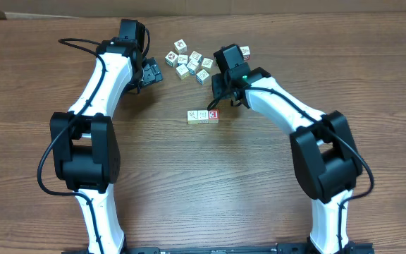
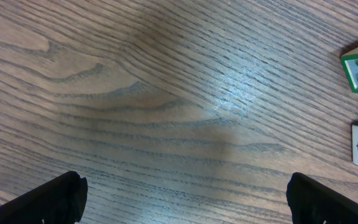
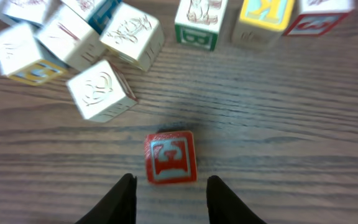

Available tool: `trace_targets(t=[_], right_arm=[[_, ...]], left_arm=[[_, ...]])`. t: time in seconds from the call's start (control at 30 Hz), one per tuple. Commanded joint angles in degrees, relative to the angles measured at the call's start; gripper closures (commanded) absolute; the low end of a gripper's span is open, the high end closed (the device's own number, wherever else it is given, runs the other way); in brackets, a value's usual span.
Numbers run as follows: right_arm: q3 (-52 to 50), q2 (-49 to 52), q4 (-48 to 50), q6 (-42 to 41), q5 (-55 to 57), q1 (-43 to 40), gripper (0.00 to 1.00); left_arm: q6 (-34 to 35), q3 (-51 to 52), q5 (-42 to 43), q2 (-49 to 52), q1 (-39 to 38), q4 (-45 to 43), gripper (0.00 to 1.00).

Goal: Form a horizontal line

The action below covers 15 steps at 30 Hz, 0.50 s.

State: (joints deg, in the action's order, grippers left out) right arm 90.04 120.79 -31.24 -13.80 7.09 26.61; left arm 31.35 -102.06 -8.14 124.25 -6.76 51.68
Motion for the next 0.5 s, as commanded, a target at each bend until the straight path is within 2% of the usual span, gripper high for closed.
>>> trace_targets(t=[0.0,0.07,0.47], right_arm=[[2.0,-3.1,-0.8,0.4,0.8,-0.1,0.58],[1.8,-3.0,-1.0,0.4,0.8,-0.1,0.44],[1.8,1.9,3.6,0.4,0.9,-0.2,0.43]], left_arm=[[-0.5,-1.1,0.3,0.1,-0.7,0.1,0.00],[-0.5,-1.1,0.3,0.1,-0.7,0.1,0.00],[-0.5,-1.1,0.3,0.1,-0.7,0.1,0.00]])
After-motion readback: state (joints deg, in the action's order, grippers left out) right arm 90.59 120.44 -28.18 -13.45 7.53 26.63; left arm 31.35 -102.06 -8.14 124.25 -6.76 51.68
